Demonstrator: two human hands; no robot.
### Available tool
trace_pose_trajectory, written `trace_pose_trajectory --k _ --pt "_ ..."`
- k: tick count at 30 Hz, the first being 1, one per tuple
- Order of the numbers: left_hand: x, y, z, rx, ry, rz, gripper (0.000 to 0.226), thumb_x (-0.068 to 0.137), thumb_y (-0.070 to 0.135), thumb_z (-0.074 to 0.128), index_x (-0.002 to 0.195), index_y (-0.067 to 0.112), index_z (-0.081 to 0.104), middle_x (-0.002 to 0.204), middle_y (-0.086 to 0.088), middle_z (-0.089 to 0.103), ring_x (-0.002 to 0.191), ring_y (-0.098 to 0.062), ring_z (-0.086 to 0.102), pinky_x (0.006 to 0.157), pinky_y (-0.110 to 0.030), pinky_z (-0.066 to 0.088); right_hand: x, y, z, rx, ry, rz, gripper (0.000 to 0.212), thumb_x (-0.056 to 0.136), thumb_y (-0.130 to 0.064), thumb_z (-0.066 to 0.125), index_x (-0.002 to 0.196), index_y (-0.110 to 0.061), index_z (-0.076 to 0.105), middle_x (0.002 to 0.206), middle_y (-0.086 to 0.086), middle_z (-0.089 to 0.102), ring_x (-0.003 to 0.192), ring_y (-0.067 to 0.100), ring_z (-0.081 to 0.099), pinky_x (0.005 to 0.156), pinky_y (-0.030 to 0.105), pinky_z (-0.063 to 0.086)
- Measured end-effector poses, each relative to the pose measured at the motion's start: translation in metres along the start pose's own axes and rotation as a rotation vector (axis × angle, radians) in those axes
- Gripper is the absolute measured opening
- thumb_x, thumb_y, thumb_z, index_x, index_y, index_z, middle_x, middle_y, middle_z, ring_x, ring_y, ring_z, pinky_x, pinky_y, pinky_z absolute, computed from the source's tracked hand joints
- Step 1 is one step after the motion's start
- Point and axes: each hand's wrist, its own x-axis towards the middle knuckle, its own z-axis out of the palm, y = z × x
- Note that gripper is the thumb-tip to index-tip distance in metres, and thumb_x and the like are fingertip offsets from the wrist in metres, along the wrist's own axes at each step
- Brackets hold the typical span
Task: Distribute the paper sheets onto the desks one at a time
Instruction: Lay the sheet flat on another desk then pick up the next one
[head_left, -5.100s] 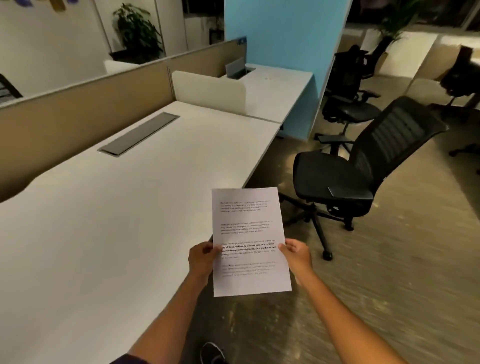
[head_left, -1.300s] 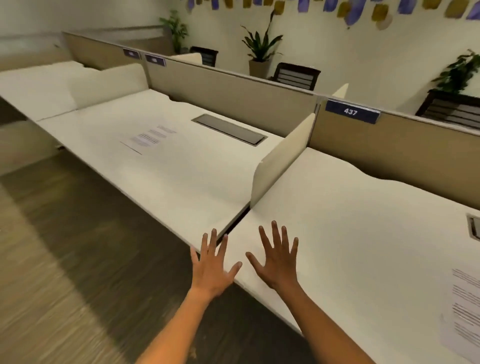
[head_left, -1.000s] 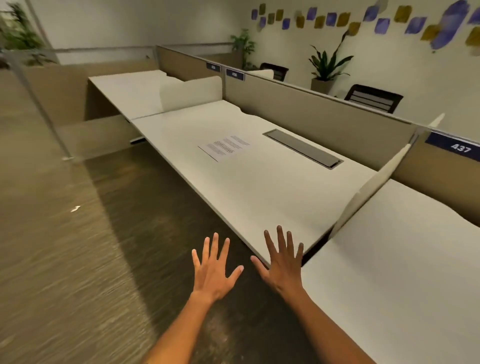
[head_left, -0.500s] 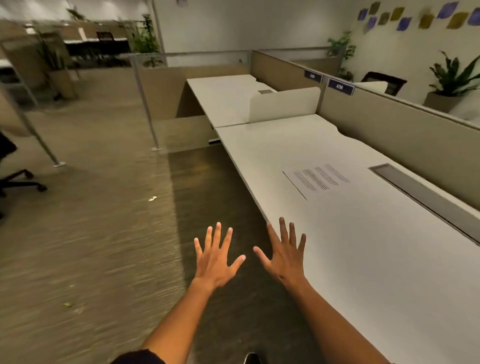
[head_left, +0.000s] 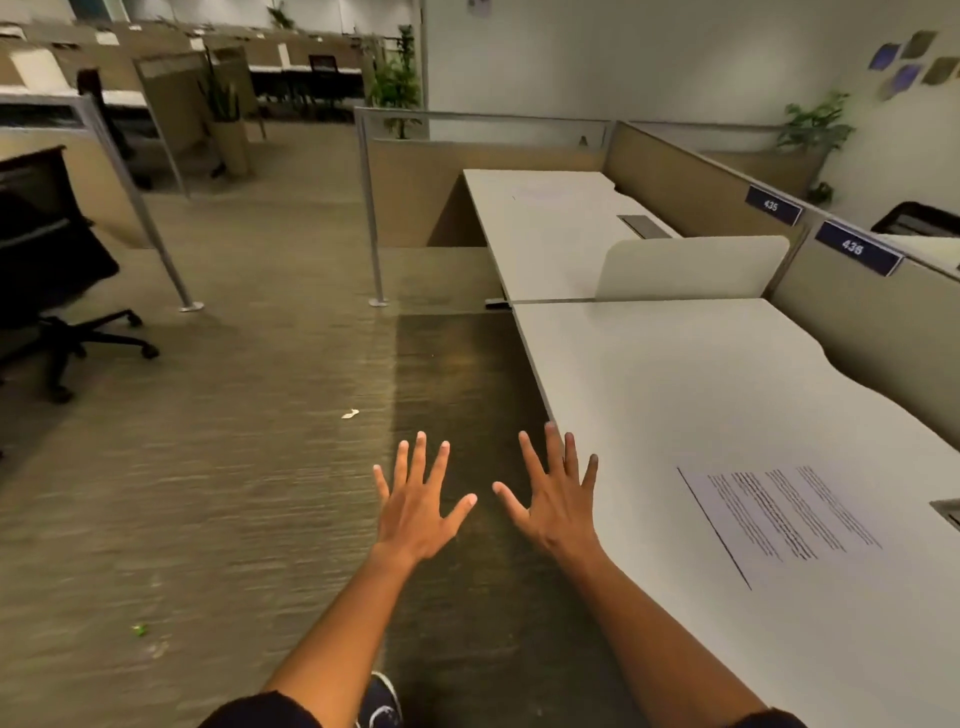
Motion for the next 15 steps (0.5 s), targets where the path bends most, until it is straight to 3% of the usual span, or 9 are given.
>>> trace_pose_trajectory --k 6,15 --pt "0.141 -0.052 0.003 -0.021 -0.005 0.012 0.088 0.083 0.078 0.025 0.153 0.033 -0.002 0.162 -0.005 -0.015 0.149 -0.028 -0.016 0.114 -0.064 -0.007 0.139 -0.035 0.023 -0.029 0.006 0.001 0.081 0.084 -0.081 0.016 0.152 -0.042 -0.002 0.163 0.000 -0.017 0.149 0.028 -0.017 0.110 0.055 -0.022" --pt "0.337 -0.127 -0.032 -0.015 0.003 0.067 0.086 0.084 0.077 0.027 0.153 0.033 0.002 0.163 -0.004 -0.014 0.149 -0.029 -0.013 0.115 -0.064 -0.005 0.337 -0.089 0.032 0.005 0.053 0.071 0.081 0.084 -0.081 0.014 0.152 -0.040 -0.003 0.162 0.002 -0.017 0.149 0.029 -0.016 0.115 0.059 -0.011"
